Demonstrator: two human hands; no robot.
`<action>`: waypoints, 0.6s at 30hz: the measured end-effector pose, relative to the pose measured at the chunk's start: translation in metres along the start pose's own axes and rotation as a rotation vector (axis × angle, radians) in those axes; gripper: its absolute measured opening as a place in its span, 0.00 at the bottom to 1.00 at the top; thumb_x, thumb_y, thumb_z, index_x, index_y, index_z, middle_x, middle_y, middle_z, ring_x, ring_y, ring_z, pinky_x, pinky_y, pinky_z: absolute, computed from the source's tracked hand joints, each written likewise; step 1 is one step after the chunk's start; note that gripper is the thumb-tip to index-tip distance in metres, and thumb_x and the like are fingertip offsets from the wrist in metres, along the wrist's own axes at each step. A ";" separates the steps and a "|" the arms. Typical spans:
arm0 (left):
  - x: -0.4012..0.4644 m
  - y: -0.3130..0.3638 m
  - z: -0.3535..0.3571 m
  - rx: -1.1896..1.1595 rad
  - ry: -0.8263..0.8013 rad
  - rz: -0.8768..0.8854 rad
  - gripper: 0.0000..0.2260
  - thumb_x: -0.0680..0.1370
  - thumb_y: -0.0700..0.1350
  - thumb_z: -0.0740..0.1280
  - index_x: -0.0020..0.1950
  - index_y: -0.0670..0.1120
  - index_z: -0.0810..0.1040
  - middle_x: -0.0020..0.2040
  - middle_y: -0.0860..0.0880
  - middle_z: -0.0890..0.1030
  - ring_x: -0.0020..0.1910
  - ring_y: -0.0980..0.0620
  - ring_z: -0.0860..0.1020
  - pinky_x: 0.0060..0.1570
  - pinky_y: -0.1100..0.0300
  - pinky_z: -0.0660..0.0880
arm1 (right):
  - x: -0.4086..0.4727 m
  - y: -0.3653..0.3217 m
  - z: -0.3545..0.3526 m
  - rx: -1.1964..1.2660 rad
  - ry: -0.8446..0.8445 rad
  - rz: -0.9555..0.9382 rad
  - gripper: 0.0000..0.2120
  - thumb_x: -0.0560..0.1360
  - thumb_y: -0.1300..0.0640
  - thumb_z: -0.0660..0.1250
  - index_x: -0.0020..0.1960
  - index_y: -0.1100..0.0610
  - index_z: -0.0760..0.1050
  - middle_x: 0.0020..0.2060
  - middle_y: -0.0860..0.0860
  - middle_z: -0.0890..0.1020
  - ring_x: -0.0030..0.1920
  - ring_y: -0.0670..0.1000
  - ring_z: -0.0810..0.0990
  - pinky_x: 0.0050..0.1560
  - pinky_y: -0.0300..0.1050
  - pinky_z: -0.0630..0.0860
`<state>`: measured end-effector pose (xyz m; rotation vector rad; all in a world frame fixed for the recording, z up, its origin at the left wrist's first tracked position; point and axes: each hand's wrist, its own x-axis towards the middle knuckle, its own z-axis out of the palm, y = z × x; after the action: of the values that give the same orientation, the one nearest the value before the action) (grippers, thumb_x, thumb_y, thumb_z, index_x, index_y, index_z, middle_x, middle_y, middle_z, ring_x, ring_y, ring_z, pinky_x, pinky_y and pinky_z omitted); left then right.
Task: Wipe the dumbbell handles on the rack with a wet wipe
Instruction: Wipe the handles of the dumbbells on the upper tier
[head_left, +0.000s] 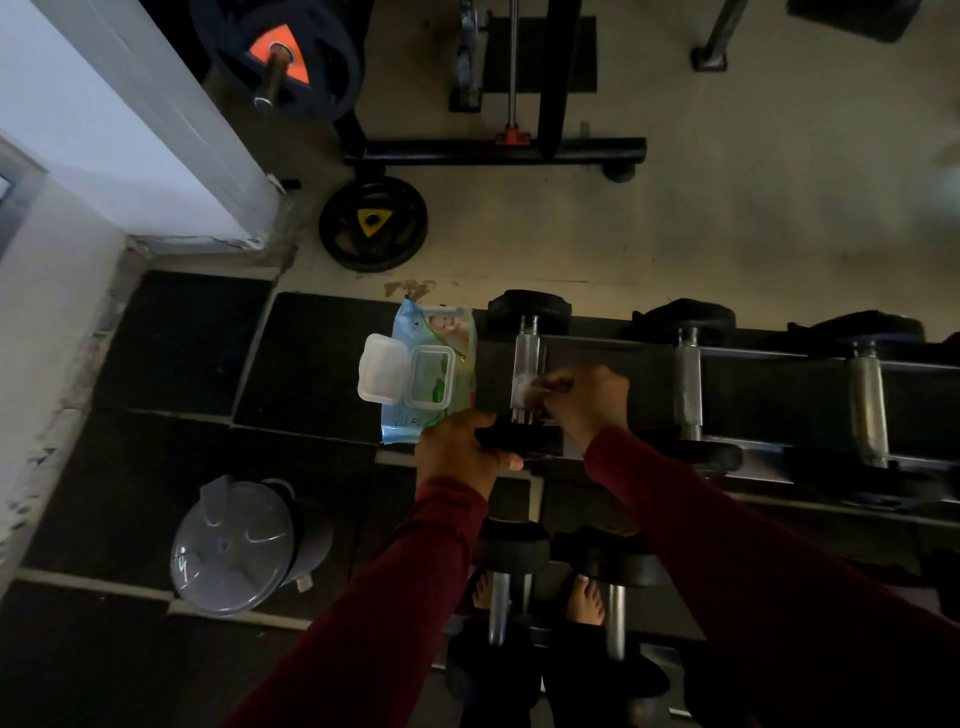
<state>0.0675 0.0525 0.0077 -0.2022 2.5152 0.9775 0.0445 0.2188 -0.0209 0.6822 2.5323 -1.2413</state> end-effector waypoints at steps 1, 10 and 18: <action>0.000 0.000 0.000 0.002 0.003 0.003 0.28 0.61 0.48 0.82 0.60 0.53 0.80 0.60 0.53 0.80 0.61 0.53 0.77 0.65 0.54 0.73 | 0.001 -0.005 0.001 0.055 0.073 -0.005 0.02 0.75 0.54 0.72 0.47 0.49 0.81 0.40 0.39 0.80 0.40 0.35 0.78 0.39 0.27 0.72; 0.001 0.000 -0.003 0.006 0.005 0.032 0.28 0.62 0.48 0.82 0.60 0.51 0.80 0.59 0.52 0.81 0.59 0.53 0.77 0.64 0.55 0.74 | 0.042 -0.035 -0.006 0.241 0.272 0.036 0.08 0.70 0.50 0.77 0.45 0.53 0.84 0.36 0.44 0.83 0.38 0.39 0.81 0.43 0.32 0.77; 0.002 0.001 -0.005 0.030 -0.055 0.004 0.27 0.65 0.48 0.80 0.63 0.52 0.78 0.62 0.53 0.79 0.61 0.54 0.75 0.66 0.54 0.72 | 0.011 -0.003 0.004 -0.179 -0.035 -0.293 0.04 0.78 0.55 0.68 0.48 0.49 0.81 0.49 0.45 0.83 0.46 0.39 0.81 0.52 0.39 0.81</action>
<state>0.0637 0.0500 0.0110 -0.1599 2.4797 0.9332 0.0337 0.2172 -0.0261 0.2545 2.7428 -1.0776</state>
